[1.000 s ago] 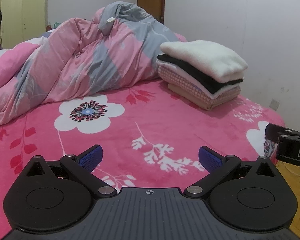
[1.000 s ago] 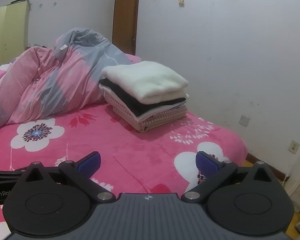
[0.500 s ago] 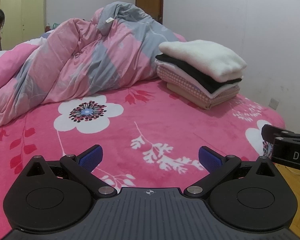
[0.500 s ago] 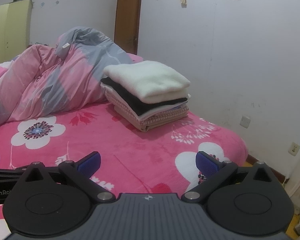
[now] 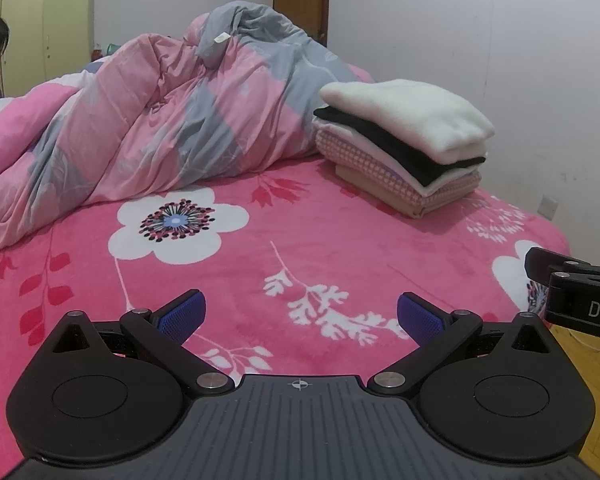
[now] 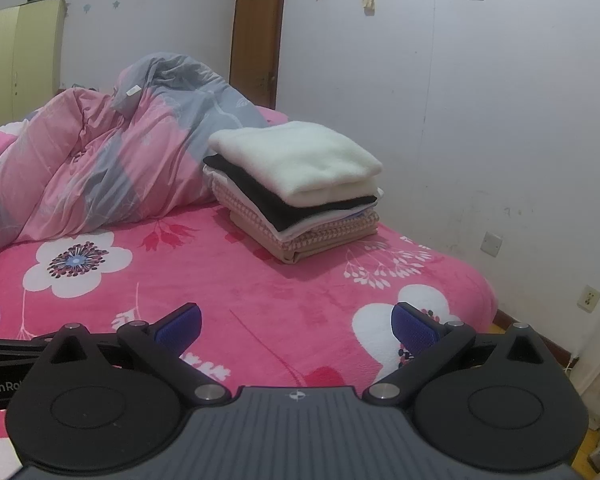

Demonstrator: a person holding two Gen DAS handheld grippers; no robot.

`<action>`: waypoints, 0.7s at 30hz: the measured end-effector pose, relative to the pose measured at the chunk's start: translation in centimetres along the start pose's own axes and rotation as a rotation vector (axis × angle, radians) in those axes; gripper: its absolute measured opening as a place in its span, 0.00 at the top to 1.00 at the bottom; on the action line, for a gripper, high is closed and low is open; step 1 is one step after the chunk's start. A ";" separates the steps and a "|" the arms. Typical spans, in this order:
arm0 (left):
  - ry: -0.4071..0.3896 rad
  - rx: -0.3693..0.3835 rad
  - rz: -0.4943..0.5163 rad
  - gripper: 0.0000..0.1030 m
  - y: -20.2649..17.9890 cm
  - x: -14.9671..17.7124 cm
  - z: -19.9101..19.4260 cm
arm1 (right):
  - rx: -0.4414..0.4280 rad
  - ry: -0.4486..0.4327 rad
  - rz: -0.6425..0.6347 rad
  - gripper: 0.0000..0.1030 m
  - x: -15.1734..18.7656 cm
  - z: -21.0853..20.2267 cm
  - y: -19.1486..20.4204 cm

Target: Fold clothes

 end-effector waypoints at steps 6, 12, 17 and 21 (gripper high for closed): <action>0.001 -0.001 -0.001 0.00 0.0 0.0 0.0 | -0.001 0.002 0.000 0.00 0.0 0.1 0.1; 0.000 0.000 0.001 0.00 0.1 0.0 -0.1 | -0.001 0.003 0.001 0.00 0.1 0.0 0.1; 0.000 -0.002 0.003 0.00 0.1 0.1 -0.1 | 0.000 0.005 0.004 0.00 0.2 0.0 0.1; 0.000 -0.002 0.002 0.00 -0.1 0.1 0.0 | 0.000 0.006 0.003 0.00 0.2 0.0 0.1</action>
Point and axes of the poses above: each gripper's, at about its wrist camera, not at the fingertips, and z roughly the way its jaws point, y to its left, x to its underside, the point moved 6 cm from there along z, roughly the way its jaws point, and after that the axes turned 2 degrees about x, right-handed, at the moved point
